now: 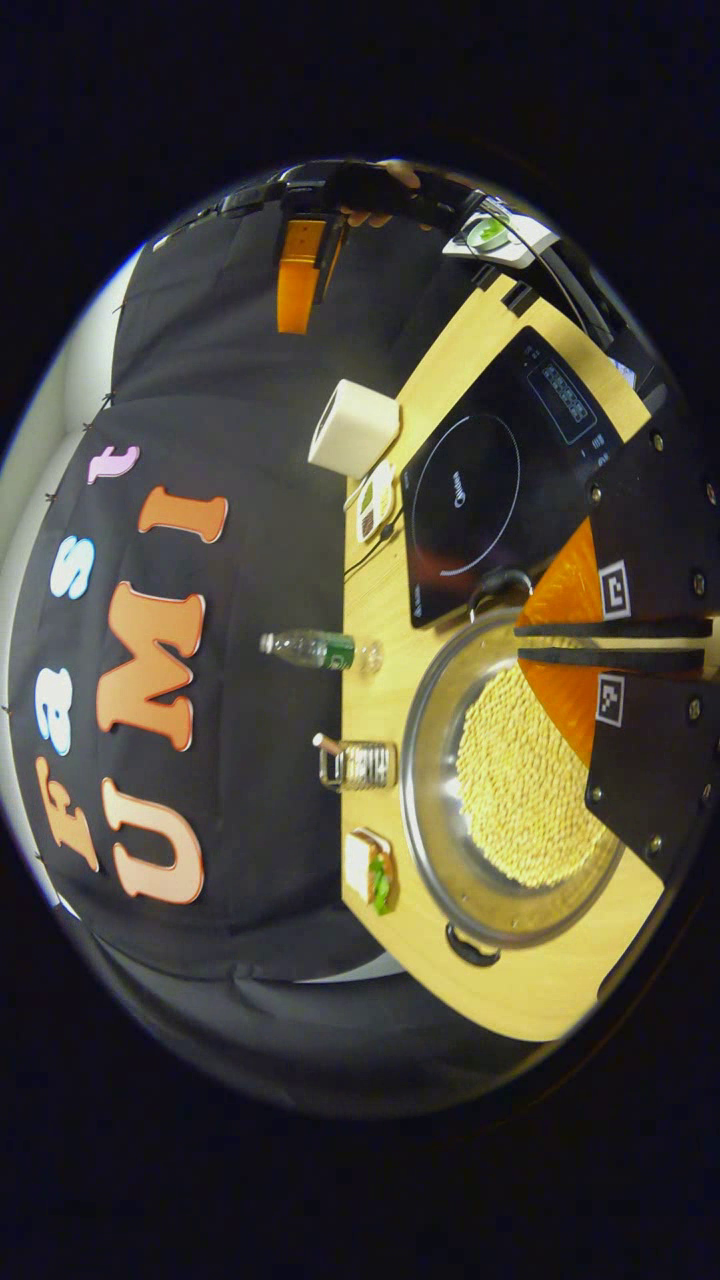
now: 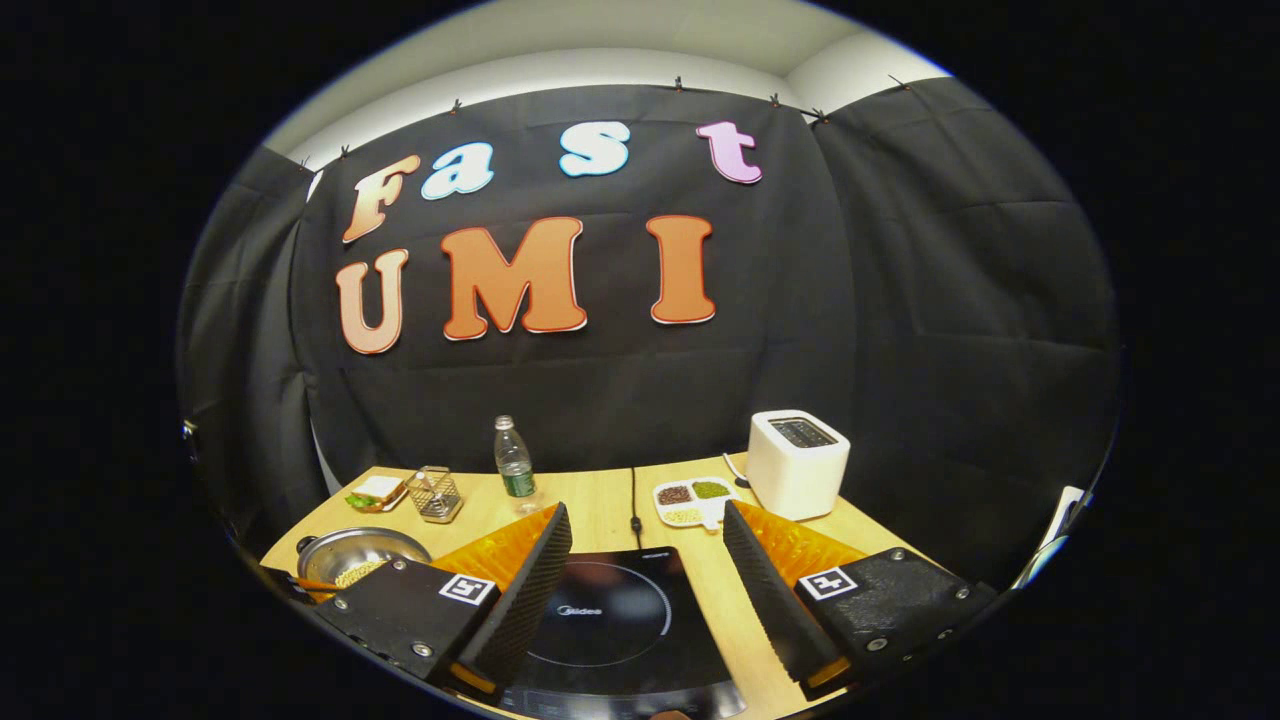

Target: First push the handle of the pot to place it horizontally, then grasp the pot with both hands and set it on the induction cooktop.

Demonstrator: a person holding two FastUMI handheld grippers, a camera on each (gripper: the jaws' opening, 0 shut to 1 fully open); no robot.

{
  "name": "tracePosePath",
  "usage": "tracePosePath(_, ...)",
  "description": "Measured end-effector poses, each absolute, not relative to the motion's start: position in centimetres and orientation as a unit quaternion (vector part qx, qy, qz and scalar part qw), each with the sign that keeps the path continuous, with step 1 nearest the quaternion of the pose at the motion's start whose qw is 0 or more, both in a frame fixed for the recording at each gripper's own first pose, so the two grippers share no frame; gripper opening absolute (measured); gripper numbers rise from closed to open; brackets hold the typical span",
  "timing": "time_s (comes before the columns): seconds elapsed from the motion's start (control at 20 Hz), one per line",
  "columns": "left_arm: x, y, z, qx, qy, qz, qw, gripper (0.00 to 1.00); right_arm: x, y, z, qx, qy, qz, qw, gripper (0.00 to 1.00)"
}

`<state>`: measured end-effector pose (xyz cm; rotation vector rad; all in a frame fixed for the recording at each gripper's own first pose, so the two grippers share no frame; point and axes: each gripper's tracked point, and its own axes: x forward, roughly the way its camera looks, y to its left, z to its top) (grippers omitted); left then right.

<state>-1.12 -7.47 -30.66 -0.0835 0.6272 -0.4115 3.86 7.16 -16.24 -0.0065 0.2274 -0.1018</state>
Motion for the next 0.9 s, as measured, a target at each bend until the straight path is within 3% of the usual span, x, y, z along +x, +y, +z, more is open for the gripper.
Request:
tracePosePath(0.1, -0.3, -4.3, -29.5, -0.061, 0.293, -0.186, 0.936, 0.17, 3.8, 9.3, -16.7, 0.008, 0.116, -0.043, 0.992, 1.0)
tracePosePath(0.15, 0.4, -2.5, -29.0, -0.066, 0.284, -0.176, 0.94, 0.29, 3.8, 10.4, -17.1, 0.013, 0.117, -0.04, 0.992, 1.0)
tracePosePath(0.2, 1.2, -0.4, -28.4, -0.065, 0.271, -0.162, 0.947, 0.24, 3.8, 11.5, -17.4, 0.017, 0.119, -0.037, 0.992, 1.0)
tracePosePath(0.25, 1.9, 1.5, -27.8, -0.061, 0.255, -0.15, 0.953, 0.28, 3.8, 12.5, -17.9, 0.02, 0.122, -0.036, 0.992, 0.95)
tracePosePath(0.35, 3.0, 4.8, -27.4, -0.051, 0.238, -0.128, 0.961, 0.3, 4.0, 14.5, -19.0, 0.028, 0.131, -0.034, 0.99, 0.95)
tracePosePath(0.4, 3.5, 6.1, -27.2, -0.051, 0.233, -0.12, 0.964, 0.33, 4.1, 15.5, -19.7, 0.033, 0.138, -0.033, 0.989, 1.0)
tracePosePath(0.45, 3.9, 7.5, -26.9, -0.057, 0.227, -0.114, 0.965, 0.5, 4.1, 16.6, -20.5, 0.041, 0.146, -0.03, 0.988, 0.95)
tracePosePath(0.55, 4.5, 9.4, -26.8, -0.071, 0.217, -0.107, 0.968, 0.84, 4.3, 18.8, -22.0, 0.055, 0.161, -0.025, 0.985, 0.95)
tracePosePath(0.9, 6.3, 12.5, -33.3, -0.078, 0.267, -0.113, 0.954, 0.86, 4.5, 24.6, -28.3, 0.005, 0.206, -0.011, 0.978, 0.94)
